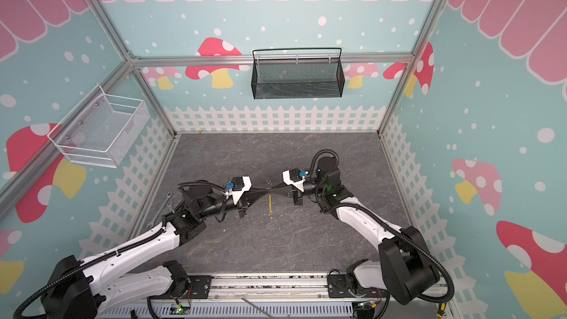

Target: Put the keys on the keyring

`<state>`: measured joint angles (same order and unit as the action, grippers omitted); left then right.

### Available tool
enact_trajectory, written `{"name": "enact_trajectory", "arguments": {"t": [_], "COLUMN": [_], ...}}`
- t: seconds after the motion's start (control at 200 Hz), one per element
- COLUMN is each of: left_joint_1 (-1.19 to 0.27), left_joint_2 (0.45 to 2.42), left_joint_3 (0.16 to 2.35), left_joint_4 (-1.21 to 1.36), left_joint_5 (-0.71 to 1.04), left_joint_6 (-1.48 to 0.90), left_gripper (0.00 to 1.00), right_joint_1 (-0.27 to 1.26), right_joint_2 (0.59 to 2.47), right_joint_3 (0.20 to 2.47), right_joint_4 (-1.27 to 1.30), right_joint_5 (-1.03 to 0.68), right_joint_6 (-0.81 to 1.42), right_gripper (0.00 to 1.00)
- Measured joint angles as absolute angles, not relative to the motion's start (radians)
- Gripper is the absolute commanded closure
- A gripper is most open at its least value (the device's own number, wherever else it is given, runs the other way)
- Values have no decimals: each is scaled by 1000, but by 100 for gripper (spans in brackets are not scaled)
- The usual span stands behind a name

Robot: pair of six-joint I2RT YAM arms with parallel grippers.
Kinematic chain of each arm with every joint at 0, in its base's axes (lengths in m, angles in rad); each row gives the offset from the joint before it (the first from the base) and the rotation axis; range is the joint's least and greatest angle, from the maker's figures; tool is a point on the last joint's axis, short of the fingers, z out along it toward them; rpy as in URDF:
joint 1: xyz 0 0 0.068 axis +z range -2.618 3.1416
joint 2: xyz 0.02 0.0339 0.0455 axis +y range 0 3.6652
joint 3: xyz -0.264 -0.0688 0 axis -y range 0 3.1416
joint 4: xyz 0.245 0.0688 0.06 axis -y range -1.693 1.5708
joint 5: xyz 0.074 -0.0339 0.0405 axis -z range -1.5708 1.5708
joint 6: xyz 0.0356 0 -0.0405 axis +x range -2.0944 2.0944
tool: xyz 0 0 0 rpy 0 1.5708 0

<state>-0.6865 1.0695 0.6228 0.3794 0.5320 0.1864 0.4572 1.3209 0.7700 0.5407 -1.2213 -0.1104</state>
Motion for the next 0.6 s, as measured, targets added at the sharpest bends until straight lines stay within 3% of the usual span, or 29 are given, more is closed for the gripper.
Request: {"name": "enact_trajectory", "arguments": {"t": [0.11,0.26,0.595], "left_joint_1": [-683,-682,-681], "left_joint_2": [1069,1069,1069], "left_joint_3": [625,631,641], "left_joint_4": [379,379,379], "left_joint_5": [536,536,541], "left_joint_6": [186,186,188], "left_gripper": [96,87,94], "right_joint_1": [457,456,453], "right_joint_2": [1323,1327,1343], "right_joint_3": [773,780,781], "right_joint_4": [542,545,547], "right_joint_5": [-1222,-1231,-1245], "right_joint_6": [-110,-110,-103], "right_gripper": [99,99,98]}}
